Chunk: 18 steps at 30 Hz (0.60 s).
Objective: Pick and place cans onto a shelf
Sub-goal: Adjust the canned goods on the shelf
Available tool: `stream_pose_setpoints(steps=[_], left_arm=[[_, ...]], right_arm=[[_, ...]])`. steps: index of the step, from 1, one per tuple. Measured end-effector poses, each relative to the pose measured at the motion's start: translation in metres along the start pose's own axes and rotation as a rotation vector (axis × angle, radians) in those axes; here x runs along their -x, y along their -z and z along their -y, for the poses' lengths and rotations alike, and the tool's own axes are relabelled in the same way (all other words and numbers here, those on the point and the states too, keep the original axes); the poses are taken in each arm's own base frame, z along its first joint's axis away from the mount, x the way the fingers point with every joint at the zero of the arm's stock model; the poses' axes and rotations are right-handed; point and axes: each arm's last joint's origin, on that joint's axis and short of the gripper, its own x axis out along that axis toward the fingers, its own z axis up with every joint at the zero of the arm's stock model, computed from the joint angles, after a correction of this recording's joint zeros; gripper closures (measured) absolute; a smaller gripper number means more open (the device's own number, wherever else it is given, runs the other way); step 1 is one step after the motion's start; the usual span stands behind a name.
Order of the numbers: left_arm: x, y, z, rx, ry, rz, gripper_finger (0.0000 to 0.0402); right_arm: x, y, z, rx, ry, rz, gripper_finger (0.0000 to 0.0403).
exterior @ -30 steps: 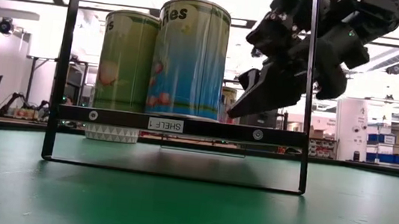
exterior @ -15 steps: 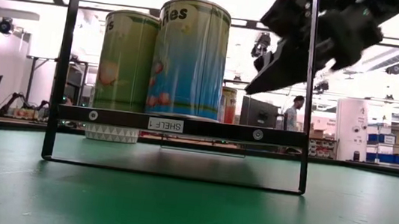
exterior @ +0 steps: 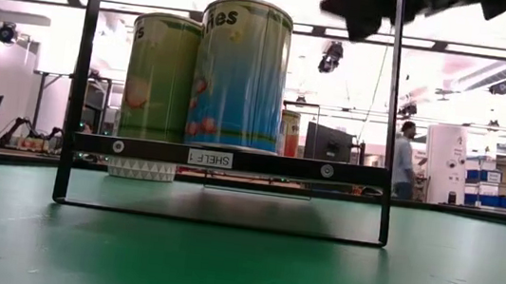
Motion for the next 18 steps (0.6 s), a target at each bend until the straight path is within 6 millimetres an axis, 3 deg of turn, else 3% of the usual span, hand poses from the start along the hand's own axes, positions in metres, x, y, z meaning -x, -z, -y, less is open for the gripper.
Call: stream_pose_setpoints(steps=[6, 14, 18], left_arm=[[-0.013, 0.018, 0.022, -0.082, -0.103, 0.024, 0.0273], [-0.045, 0.025, 0.044, -0.128, -0.161, 0.015, 0.039], [-0.05, 0.023, 0.056, -0.138, -0.199, 0.049, 0.0392]], right_arm=[[0.013, -0.02, 0.002, 0.048, 0.024, 0.161, 0.0392], [0.027, -0.036, 0.004, 0.103, 0.054, 0.287, 0.0392], [0.032, -0.041, 0.005, 0.115, 0.065, 0.334, 0.0392]])
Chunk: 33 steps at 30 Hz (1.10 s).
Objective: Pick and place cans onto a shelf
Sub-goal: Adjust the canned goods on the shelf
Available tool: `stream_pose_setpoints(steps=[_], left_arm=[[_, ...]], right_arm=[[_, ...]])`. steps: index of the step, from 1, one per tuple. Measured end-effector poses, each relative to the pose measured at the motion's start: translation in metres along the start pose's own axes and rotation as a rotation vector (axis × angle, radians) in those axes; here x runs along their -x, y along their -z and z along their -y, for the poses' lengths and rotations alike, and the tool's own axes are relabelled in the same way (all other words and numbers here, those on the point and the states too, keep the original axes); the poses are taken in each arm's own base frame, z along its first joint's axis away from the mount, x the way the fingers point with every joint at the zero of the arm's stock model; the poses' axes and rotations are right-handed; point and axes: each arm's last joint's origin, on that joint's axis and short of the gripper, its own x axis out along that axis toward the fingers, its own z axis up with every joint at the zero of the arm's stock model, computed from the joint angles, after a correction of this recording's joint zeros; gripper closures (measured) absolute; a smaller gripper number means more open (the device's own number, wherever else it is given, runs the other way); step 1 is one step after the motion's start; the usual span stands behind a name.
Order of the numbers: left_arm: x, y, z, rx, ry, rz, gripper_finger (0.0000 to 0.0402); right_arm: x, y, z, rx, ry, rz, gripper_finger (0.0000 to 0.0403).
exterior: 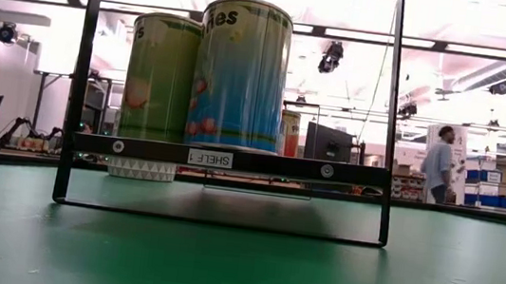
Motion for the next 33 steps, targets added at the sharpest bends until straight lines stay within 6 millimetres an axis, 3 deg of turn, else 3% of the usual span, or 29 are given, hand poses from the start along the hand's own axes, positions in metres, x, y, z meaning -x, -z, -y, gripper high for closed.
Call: stream_pose_setpoints(steps=[4, 15, 25, 33], left_arm=[[-0.005, -0.006, 0.005, -0.006, -0.039, 0.025, 0.04], [-0.036, 0.001, 0.03, -0.014, -0.107, -0.031, 0.0401], [-0.08, 0.02, 0.032, -0.169, -0.319, -0.064, 0.0402], [-0.093, 0.024, 0.029, -0.198, -0.417, -0.039, 0.0402]], right_arm=[[0.004, -0.006, 0.002, -0.003, 0.008, 0.029, 0.0392], [0.013, -0.016, 0.004, -0.121, 0.008, 0.042, 0.0392], [0.016, -0.014, 0.003, -0.157, -0.001, -0.001, 0.0392], [0.016, -0.011, 0.003, -0.19, -0.005, -0.025, 0.0392]])
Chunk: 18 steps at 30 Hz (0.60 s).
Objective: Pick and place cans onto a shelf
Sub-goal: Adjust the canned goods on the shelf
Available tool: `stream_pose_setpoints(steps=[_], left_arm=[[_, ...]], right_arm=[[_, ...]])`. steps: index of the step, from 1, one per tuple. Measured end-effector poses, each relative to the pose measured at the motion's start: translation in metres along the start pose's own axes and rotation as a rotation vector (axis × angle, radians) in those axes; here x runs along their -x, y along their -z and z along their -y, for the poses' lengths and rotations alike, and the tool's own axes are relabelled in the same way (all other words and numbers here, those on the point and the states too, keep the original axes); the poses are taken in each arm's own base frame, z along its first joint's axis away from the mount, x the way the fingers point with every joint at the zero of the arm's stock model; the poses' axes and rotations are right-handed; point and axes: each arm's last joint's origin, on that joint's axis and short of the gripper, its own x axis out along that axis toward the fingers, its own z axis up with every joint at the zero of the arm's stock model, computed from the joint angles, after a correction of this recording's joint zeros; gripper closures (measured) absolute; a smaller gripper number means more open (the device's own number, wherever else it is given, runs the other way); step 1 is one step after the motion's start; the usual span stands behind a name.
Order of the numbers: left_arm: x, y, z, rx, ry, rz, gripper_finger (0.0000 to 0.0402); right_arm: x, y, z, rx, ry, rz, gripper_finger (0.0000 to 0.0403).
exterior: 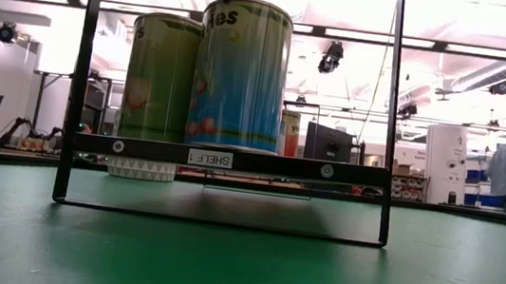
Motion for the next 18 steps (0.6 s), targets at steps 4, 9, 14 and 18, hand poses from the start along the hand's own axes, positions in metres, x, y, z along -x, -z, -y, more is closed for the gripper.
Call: stream_pose_setpoints(steps=[4, 9, 14, 18], left_arm=[[-0.013, 0.001, 0.0, 0.001, -0.021, -0.022, 0.0402], [-0.025, 0.002, -0.001, 0.007, -0.04, -0.042, 0.0402], [-0.028, 0.003, -0.004, 0.009, -0.055, -0.053, 0.0402], [-0.033, 0.003, -0.007, 0.027, -0.079, -0.058, 0.0402]], right_arm=[[-0.001, 0.001, 0.0, -0.008, 0.0, -0.003, 0.0392], [-0.002, 0.002, 0.0, -0.009, -0.001, -0.009, 0.0392], [-0.002, 0.003, 0.0, -0.009, -0.001, -0.013, 0.0392], [-0.002, 0.003, 0.0, -0.011, -0.001, -0.016, 0.0392]])
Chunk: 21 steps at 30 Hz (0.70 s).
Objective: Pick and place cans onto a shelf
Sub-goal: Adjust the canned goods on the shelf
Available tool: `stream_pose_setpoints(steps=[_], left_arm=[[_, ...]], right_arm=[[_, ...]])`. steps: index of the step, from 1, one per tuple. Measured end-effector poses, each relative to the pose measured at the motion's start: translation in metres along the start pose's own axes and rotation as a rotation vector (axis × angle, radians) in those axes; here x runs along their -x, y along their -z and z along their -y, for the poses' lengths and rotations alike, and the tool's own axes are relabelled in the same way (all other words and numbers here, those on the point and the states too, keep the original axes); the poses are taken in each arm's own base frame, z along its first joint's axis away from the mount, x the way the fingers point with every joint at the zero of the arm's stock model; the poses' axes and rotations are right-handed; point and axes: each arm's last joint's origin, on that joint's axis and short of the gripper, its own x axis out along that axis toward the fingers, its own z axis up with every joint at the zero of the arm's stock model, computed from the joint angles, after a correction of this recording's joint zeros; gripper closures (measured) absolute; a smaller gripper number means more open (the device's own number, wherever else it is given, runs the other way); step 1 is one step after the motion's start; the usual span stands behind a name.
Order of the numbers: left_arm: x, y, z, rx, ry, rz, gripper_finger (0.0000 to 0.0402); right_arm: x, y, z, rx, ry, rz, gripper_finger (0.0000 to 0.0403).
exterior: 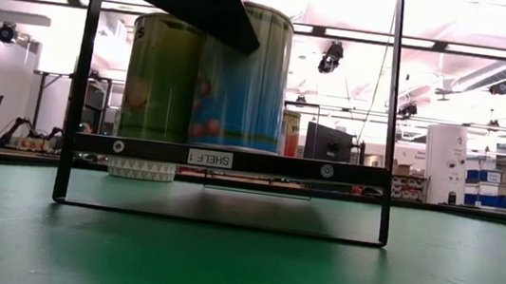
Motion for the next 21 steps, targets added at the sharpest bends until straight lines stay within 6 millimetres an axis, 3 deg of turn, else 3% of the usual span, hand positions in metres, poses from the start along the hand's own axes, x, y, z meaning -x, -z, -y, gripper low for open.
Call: stream_pose_setpoints(steps=[21], left_arm=[[-0.0099, -0.0008, -0.0019, 0.019, -0.057, 0.014, 0.0401]], right_arm=[[0.0, 0.0007, 0.0, -0.001, -0.001, -0.006, 0.0392]])
